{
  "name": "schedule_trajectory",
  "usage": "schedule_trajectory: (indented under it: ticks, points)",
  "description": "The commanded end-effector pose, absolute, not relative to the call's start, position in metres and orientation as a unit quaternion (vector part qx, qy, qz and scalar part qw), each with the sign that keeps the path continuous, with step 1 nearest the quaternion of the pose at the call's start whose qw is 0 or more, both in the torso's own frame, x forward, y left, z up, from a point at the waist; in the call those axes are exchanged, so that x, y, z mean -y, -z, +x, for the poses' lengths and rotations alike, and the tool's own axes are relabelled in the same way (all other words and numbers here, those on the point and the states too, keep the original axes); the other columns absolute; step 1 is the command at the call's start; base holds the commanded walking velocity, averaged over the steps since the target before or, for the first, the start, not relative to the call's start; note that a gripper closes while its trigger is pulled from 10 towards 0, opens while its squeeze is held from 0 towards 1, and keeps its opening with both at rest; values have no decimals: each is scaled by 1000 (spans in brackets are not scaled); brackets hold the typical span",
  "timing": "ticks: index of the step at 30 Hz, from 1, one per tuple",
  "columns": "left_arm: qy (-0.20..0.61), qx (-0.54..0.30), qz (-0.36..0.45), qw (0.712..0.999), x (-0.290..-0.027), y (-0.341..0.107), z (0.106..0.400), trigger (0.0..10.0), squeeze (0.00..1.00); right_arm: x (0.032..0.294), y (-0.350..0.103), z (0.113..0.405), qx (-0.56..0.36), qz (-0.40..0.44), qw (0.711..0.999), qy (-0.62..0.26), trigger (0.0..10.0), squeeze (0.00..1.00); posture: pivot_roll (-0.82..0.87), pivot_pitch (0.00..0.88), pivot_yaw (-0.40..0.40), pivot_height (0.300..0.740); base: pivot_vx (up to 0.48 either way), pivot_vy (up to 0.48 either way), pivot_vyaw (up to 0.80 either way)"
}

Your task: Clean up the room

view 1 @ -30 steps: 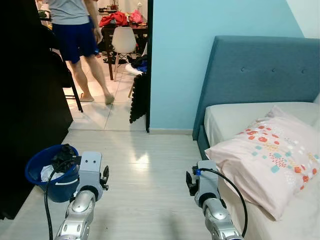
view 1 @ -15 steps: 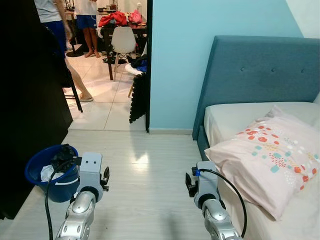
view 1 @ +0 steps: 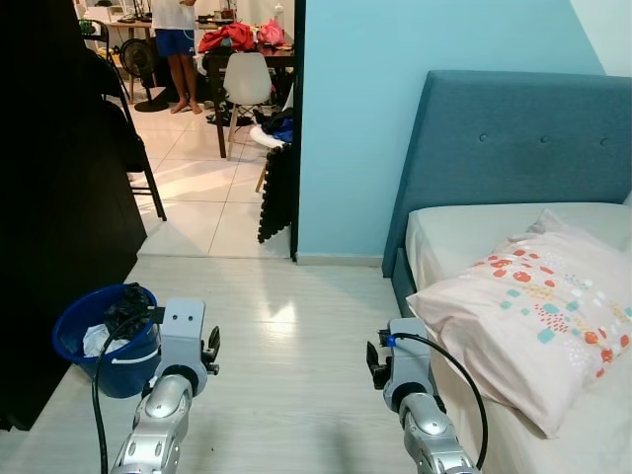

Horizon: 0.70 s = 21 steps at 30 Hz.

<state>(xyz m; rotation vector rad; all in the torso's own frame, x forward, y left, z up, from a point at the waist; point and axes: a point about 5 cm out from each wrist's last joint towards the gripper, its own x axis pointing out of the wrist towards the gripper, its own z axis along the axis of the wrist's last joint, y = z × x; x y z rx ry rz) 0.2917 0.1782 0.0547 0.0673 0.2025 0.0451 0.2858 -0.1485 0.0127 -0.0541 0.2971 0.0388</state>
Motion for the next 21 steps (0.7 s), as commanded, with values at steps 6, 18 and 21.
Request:
schedule_trajectory:
  ticks: [6, 18, 21]
  points:
    - [-19, -93, 21, 995, -175, -61, 297, 10000, 0, 150, -17, 291, -149, -19, 989, -13, 10000, 0, 44, 0, -55, 740, 133, 0, 0]
    - [-12, -93, 20, 995, -172, -62, 299, 10000, 0, 152, -23, 296, -140, -16, 990, -6, 10000, 0, 32, 0, -42, 740, 305, 0, 0]
    - [-13, -92, 19, 995, -173, -62, 298, 10000, 0, 152, -23, 295, -140, -16, 990, -5, 10000, 0, 33, 0, -45, 740, 321, 0, 0]
